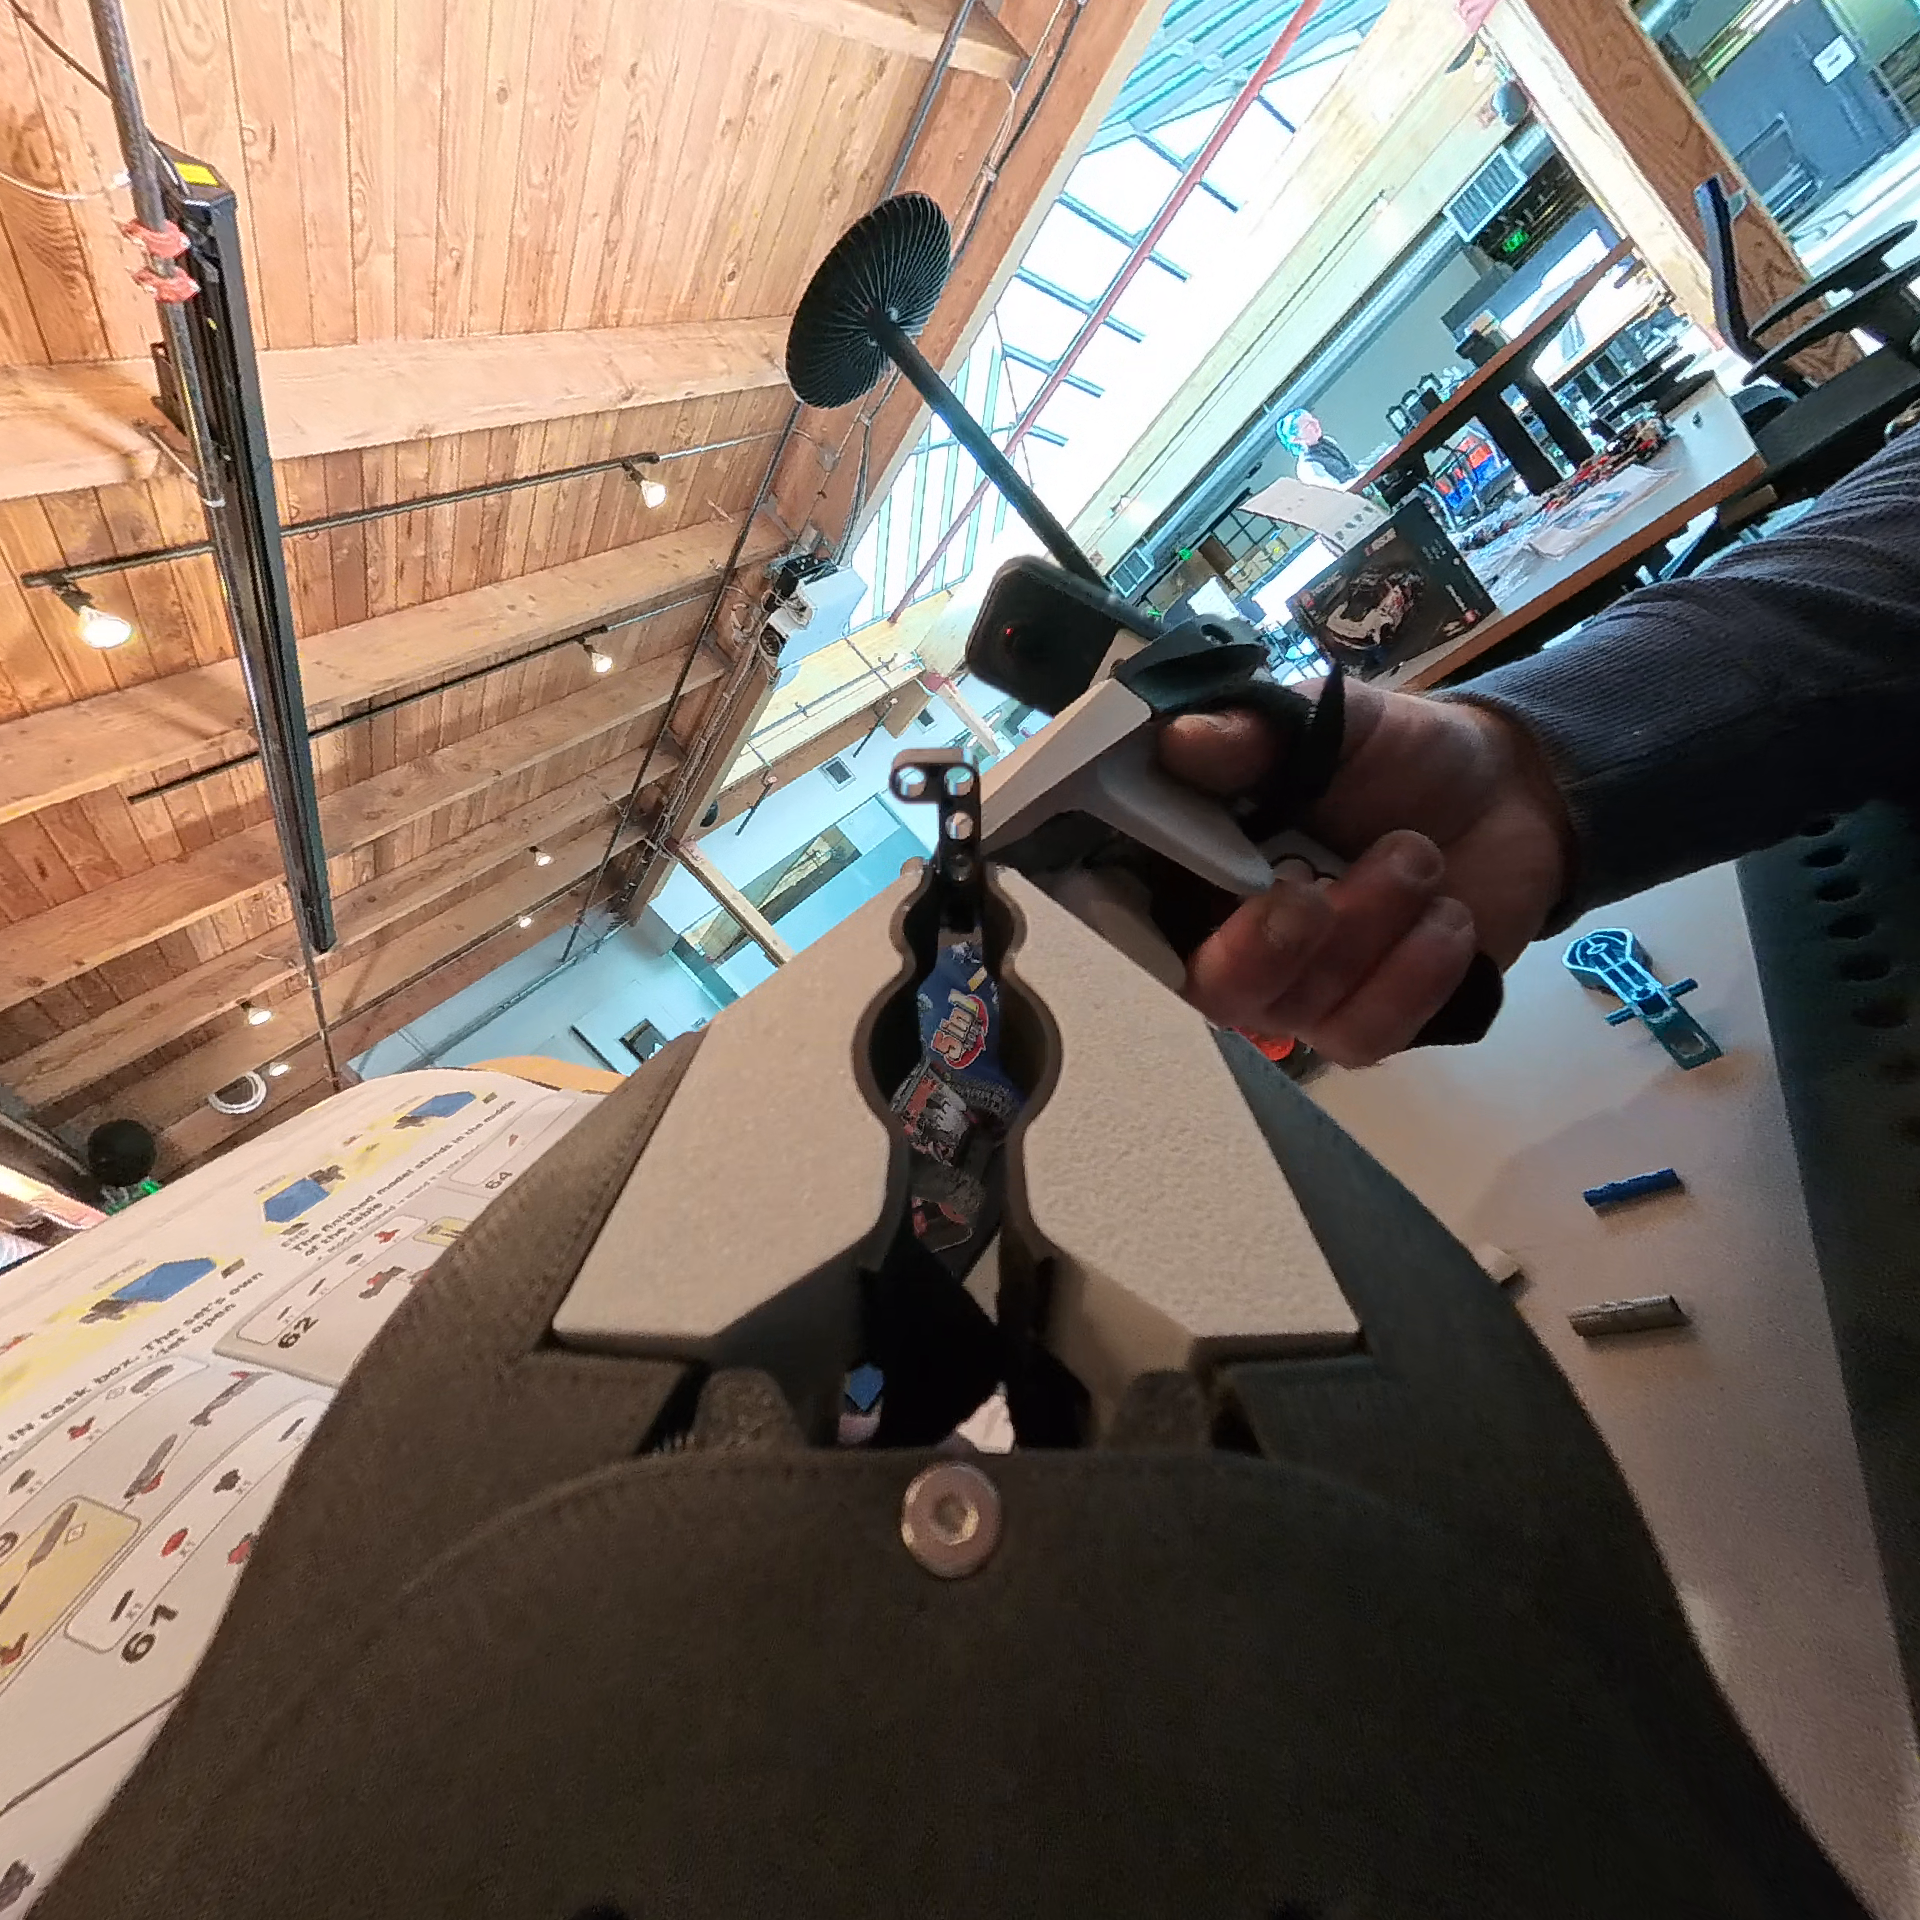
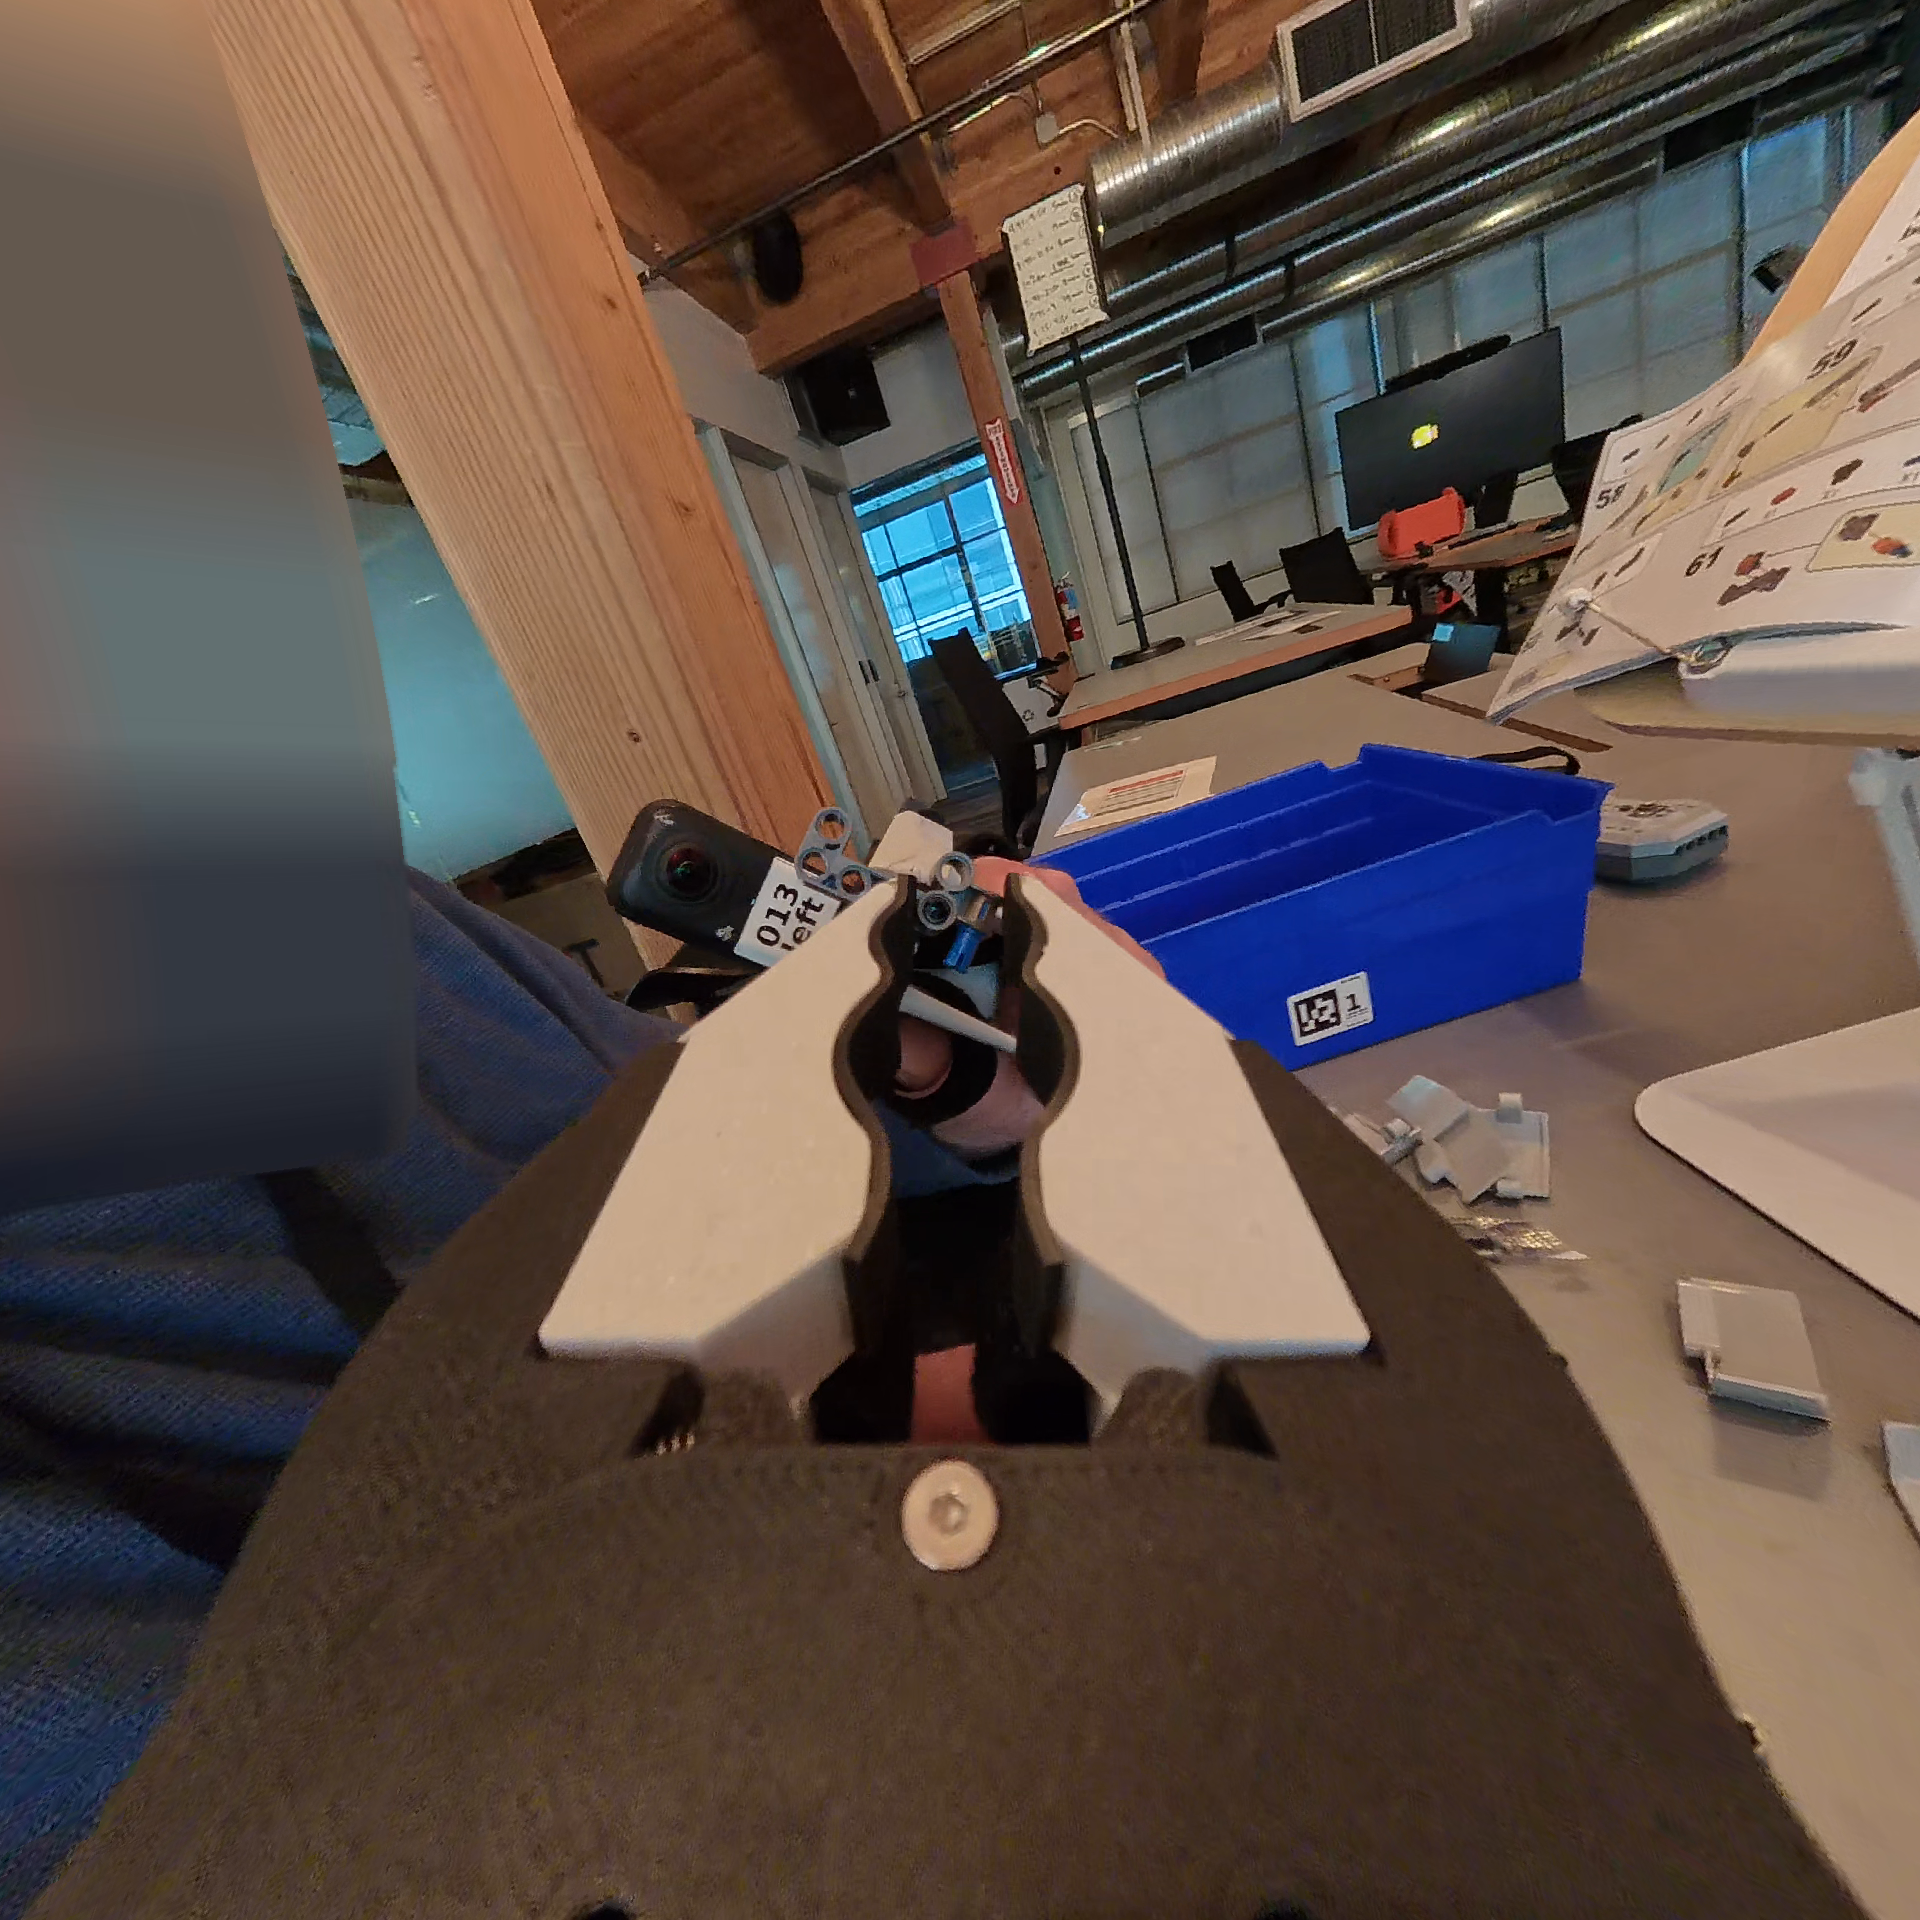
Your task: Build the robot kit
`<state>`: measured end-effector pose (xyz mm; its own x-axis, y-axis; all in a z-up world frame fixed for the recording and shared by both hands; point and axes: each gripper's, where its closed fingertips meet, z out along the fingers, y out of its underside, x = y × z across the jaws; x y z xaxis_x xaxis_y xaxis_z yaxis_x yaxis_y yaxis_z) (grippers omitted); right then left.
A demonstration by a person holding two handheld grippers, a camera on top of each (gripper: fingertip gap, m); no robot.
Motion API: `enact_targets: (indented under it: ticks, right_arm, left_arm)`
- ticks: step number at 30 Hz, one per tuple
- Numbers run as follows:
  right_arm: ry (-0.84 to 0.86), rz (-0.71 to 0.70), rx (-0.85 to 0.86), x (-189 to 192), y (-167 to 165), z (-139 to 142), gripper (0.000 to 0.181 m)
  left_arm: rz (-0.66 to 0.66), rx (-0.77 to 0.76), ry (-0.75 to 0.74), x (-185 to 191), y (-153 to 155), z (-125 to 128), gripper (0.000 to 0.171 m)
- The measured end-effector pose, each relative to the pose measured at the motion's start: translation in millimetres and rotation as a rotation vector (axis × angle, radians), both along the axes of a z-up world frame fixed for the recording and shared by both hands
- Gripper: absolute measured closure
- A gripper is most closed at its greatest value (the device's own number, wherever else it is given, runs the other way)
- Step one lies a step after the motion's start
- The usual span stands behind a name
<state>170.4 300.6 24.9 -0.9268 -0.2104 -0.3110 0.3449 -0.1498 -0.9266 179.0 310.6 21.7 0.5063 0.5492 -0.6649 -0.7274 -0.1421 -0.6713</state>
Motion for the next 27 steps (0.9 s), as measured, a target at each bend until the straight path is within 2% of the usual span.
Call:
enact_targets:
  ticks: [10, 15, 17, 20, 27]
  right_arm:
    - [0.193, -0.245, 0.002, -15, -1, 5, 0.168]
    - [0.394, -0.435, 0.047, -25, 3, 7, 0.168]
    - [0.469, -0.511, 0.078, -30, 4, 6, 0.167]
    - [0.583, -0.610, 0.141, -36, 5, 2, 0.167]
    - [0.701, -0.668, 0.205, -35, 1, -3, 0.167]
  left_arm:
    - [0.067, 0.023, -0.073, -19, -7, -4, 0.163]
    - [0.117, 0.070, -0.139, -32, -16, -2, 0.155]
    - [0.129, 0.070, -0.137, -33, -17, -1, 0.148]
    - [0.180, 0.033, -0.091, -34, -15, -3, 0.149]
    - [0.282, -0.038, -0.024, -38, -11, -9, 0.157]
